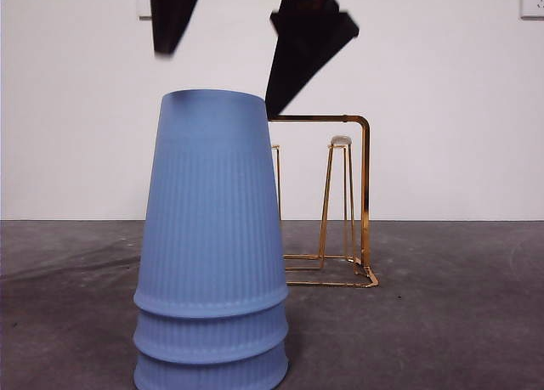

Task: Pick the top cup and place it on cupholder, pick up the mid cup and place it on cupholder, last pick the bottom cup and place it on cupholder.

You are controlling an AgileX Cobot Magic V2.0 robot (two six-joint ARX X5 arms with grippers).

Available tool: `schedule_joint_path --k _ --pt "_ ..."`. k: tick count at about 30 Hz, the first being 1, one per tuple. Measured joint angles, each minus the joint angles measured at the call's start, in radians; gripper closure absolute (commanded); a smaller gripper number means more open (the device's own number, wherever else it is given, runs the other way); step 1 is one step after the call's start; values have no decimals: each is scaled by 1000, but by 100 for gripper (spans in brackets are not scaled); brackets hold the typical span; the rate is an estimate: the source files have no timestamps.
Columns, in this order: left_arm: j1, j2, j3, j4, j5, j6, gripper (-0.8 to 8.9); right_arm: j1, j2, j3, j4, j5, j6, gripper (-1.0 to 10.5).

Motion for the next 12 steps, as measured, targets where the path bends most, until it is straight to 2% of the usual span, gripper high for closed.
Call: schedule_joint_path --k 5,12 --pt "-1 -3 0 -1 0 0 284 7 29 0 0 5 8 362" --pt "-24 -10 0 -6 -1 -1 284 10 38 0 9 5 11 532"
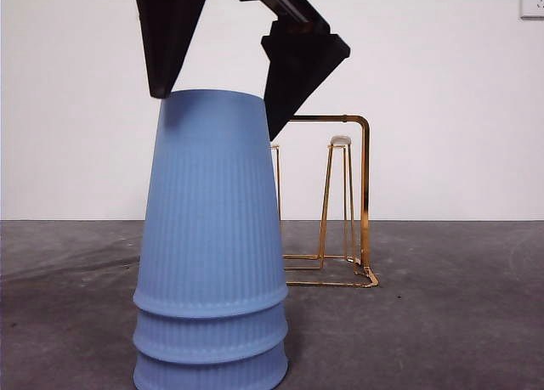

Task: Pick the top cup and place it on cupholder, pick up the mid cup and place it on cupholder, last pick the bottom cup and place it on cupholder.

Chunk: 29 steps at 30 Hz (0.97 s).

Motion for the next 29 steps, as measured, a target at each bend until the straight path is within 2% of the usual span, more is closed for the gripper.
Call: schedule_joint_path --k 3,7,12,21,29 --pt "-6 -5 0 0 0 0 284 0 3 0 16 -2 0 590" --pt "-11 -9 0 -1 0 0 284 0 3 0 15 -5 2 602" --pt "-22 -17 0 -1 -1 0 284 1 3 2 13 -6 20 700" --pt "-32 -33 0 -2 -1 0 284 1 3 19 -27 1 54 704" --pt "-34 -54 0 -2 -1 0 284 15 5 118 -109 2 80 704"
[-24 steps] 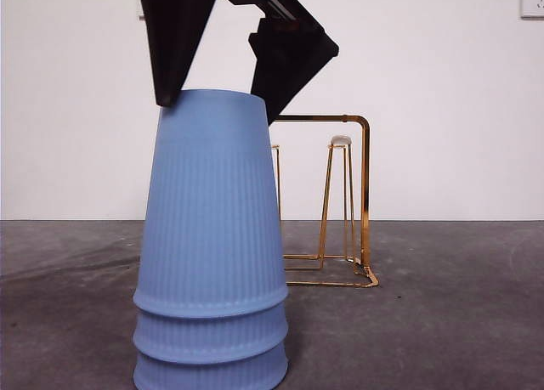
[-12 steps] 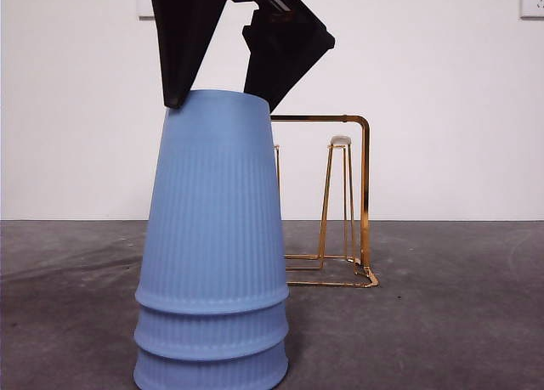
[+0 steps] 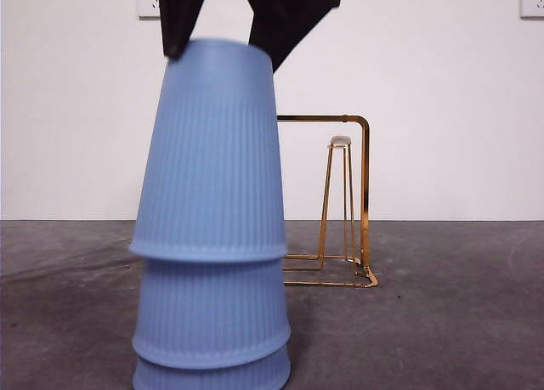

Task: Pick the top cup and place it on cupholder, pick up the mid cup and place it on cupholder, last pick the bottom cup and place it on cupholder.

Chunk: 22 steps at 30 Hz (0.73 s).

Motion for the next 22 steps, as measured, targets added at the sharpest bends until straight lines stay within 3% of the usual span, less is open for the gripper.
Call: schedule_joint_path --k 22 --pt "-28 -40 0 -1 -6 0 284 25 0 138 -51 27 56 704"
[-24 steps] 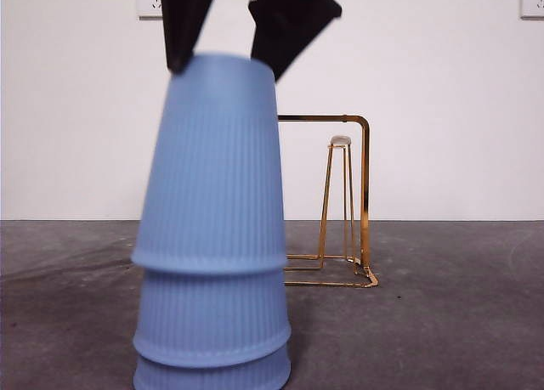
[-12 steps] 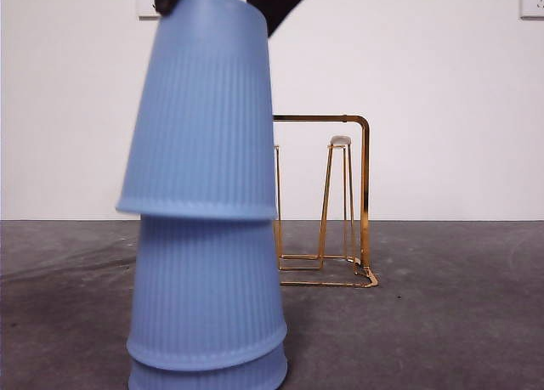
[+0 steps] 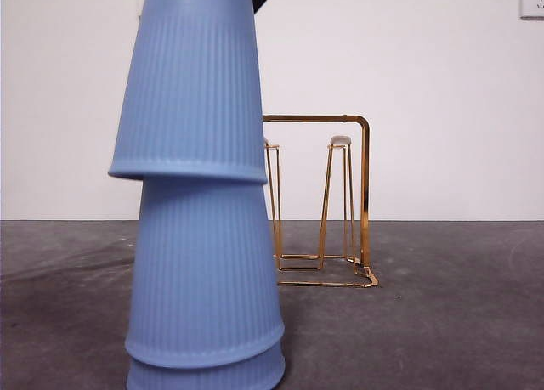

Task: Pick the top cup and place it on cupholder, pick up the mid cup and place it on cupholder, last pick the bottom cup and place it on cupholder.

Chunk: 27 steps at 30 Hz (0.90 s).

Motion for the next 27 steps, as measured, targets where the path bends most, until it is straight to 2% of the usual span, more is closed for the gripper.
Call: schedule_joint_path --k 11,27 --pt "-10 -7 0 0 -2 0 284 15 -6 69 0 -1 37 704" --pt "-11 -7 0 -1 -2 0 284 13 -106 69 0 -2 67 704"
